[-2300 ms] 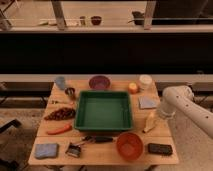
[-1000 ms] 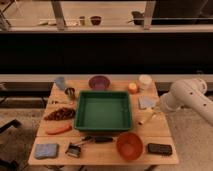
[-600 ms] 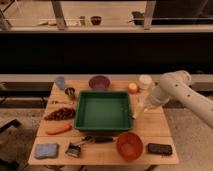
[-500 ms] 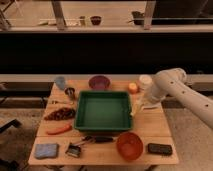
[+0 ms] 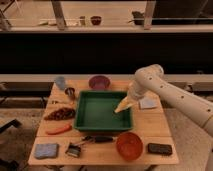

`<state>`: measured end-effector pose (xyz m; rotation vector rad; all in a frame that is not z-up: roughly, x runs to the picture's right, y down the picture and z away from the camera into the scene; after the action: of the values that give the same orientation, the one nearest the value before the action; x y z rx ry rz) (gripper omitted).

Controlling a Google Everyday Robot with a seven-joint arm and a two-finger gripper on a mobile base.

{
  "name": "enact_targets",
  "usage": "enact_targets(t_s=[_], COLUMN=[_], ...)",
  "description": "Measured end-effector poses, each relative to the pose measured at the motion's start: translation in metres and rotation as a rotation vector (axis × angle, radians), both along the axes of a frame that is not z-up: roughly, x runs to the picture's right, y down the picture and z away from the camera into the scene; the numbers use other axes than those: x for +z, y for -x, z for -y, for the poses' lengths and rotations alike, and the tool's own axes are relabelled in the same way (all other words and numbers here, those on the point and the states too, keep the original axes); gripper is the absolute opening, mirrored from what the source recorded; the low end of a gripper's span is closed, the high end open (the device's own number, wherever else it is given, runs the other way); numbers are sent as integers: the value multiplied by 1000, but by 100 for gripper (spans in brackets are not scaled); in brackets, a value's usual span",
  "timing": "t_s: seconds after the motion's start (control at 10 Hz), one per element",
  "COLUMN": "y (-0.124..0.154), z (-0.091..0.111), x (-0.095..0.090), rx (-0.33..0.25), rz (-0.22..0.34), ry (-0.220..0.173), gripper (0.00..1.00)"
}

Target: Place banana in tray

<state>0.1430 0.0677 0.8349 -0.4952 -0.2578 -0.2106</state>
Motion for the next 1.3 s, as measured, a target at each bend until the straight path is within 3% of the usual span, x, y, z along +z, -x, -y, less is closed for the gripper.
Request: enact_targets(t_s=[0.3,0.7,0.9,1.3], y=[34,88,96,81], z=[-17,-22,-19,-8], x=[-11,-28,-17,6], rx=[-44,-116,-122,-116], rz=[51,117,120,118], ry=[11,5,12,7], gripper=[2,2,2,5])
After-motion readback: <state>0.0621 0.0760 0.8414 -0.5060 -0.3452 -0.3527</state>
